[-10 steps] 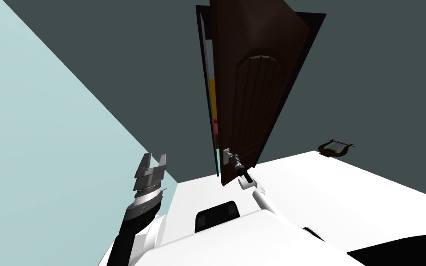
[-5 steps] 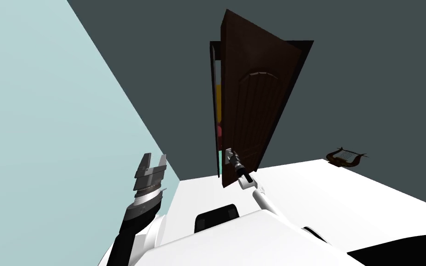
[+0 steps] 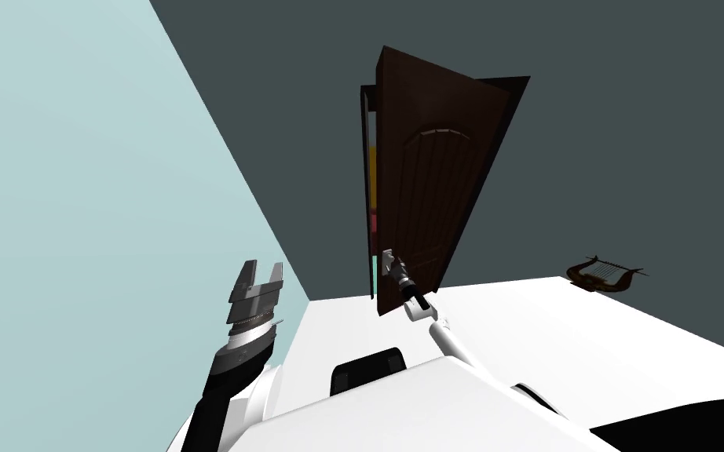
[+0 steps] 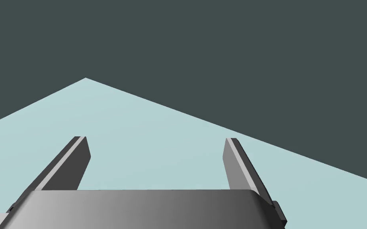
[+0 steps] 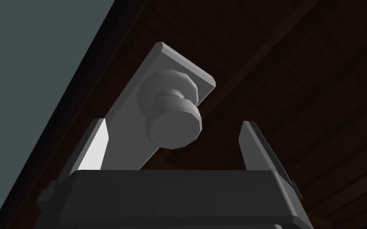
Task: Pull the door open
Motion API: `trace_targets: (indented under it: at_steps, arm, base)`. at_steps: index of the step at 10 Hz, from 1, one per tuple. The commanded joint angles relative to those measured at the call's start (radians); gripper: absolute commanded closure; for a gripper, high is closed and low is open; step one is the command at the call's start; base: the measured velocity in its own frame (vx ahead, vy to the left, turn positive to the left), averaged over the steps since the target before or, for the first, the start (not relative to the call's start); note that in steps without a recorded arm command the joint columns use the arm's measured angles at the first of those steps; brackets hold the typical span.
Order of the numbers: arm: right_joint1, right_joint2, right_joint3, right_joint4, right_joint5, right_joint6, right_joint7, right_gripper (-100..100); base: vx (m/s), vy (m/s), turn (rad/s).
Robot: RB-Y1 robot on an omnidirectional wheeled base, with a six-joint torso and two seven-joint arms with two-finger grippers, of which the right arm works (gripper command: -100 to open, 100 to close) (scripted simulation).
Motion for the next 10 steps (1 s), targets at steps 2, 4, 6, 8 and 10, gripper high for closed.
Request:
trace_targets:
  at_steps: [2,4,6,8,10]
  arm:
    - [-0.002,-0.006,0.011,-0.001,-0.04,0.01,-0.074,-100]
    - [-0.003,-0.008,0.016,-0.002,-0.058,0.014,-0.117,-100]
    - [-0.003,-0.011,0.021,-0.002,-0.077,0.019,-0.152,-100]
    - [-0.005,-0.016,0.031,-0.004,-0.113,0.027,-0.216,-100]
    - [-0.006,-0.019,0.035,-0.004,-0.13,0.032,-0.254,-100]
  base:
    - [-0.071,-0.05,0.084]
    - [-0.063,-0.039,0.057]
    - [-0.069,-0.056,0.08]
    - [-0.081,-0.043,0.086]
    - [-0.07,-0.057,0.045]
